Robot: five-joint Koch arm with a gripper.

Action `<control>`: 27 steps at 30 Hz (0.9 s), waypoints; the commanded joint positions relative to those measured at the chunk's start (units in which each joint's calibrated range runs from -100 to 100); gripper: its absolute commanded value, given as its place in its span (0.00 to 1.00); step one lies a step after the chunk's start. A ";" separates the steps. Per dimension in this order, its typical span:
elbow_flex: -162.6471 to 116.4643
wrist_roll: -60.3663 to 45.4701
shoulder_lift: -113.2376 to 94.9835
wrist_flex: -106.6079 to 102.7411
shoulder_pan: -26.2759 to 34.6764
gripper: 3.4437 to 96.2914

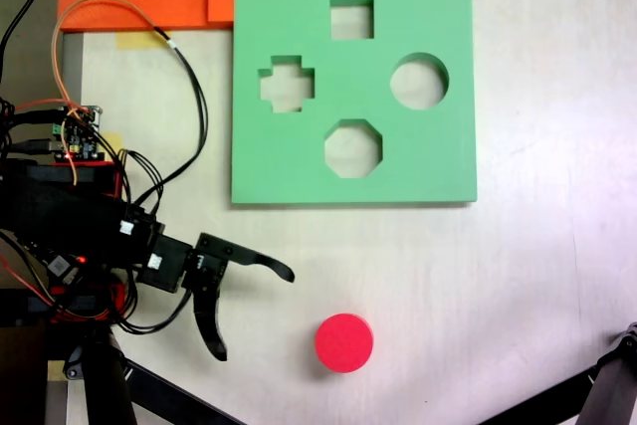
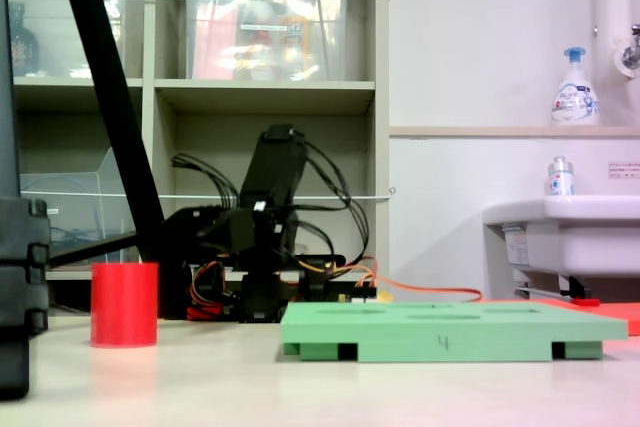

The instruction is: Put the cylinder block into the corresponding hole

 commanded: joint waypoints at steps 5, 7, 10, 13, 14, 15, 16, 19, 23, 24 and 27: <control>5.60 -0.24 48.61 40.76 -1.61 0.96; 9.19 -0.20 53.78 40.76 -1.61 0.96; 14.97 -0.15 62.29 40.86 -1.27 0.96; 21.15 -0.10 69.70 41.15 -0.98 0.96; 22.85 -0.10 71.65 41.15 -0.93 0.96; 24.54 -0.10 73.75 41.24 -0.98 0.96; 26.14 -0.05 75.84 41.44 -0.98 0.95; 30.52 0.29 81.99 41.63 -1.07 0.95; 36.01 0.49 88.69 41.73 -1.66 0.95; 37.10 0.59 90.23 41.73 -1.81 0.95; 39.60 0.78 93.72 41.73 -2.05 0.94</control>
